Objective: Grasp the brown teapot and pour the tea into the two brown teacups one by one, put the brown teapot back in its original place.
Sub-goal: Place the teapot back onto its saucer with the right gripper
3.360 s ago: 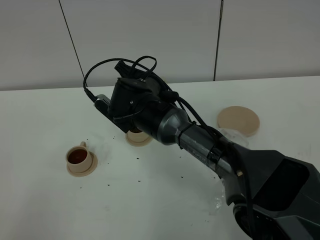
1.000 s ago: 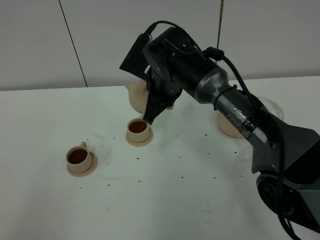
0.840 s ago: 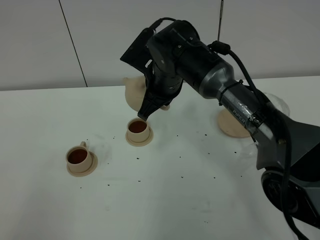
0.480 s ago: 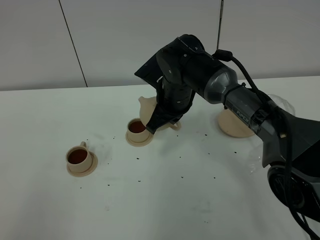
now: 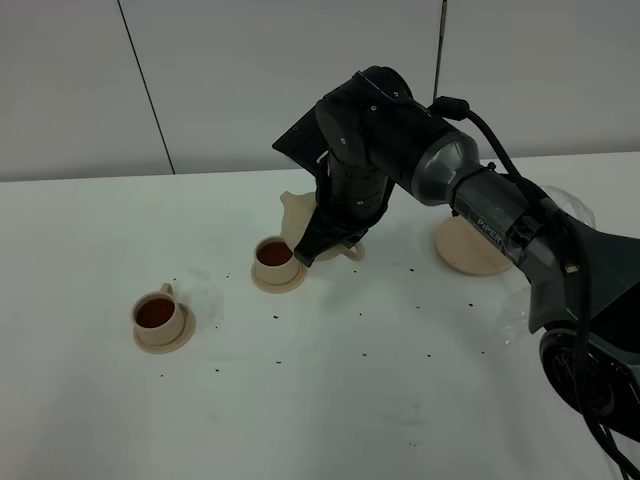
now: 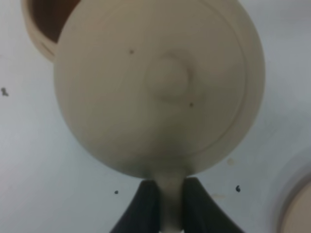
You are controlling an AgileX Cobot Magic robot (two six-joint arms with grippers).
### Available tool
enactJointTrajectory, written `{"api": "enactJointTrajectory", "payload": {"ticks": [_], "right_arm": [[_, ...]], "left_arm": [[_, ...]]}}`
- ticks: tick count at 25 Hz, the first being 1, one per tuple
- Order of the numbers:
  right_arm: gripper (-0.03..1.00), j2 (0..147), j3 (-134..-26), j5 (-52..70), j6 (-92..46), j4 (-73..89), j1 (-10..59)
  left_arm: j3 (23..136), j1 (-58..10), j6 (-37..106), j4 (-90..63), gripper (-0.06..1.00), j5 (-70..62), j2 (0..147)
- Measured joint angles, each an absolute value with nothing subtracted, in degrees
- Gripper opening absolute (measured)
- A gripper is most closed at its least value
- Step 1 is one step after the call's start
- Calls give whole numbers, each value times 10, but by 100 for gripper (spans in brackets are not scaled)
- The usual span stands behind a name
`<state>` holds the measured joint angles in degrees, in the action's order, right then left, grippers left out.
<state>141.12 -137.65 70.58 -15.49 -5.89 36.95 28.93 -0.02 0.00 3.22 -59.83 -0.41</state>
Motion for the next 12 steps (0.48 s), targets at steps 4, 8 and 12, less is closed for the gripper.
{"api": "enactJointTrajectory", "payload": {"ticks": [4,8,12], "right_arm": [[10,1411,-1377,705,-151,-59,370],[10,1411,-1377,705,-149,-51,370],[10,1411,-1377,705,-139,-42,370]], "left_arm": [[289,0,0,32,25,-598,-4],[289,0,0,32,25,-598,-4],[289,0,0,32,25,-598,-4]]}}
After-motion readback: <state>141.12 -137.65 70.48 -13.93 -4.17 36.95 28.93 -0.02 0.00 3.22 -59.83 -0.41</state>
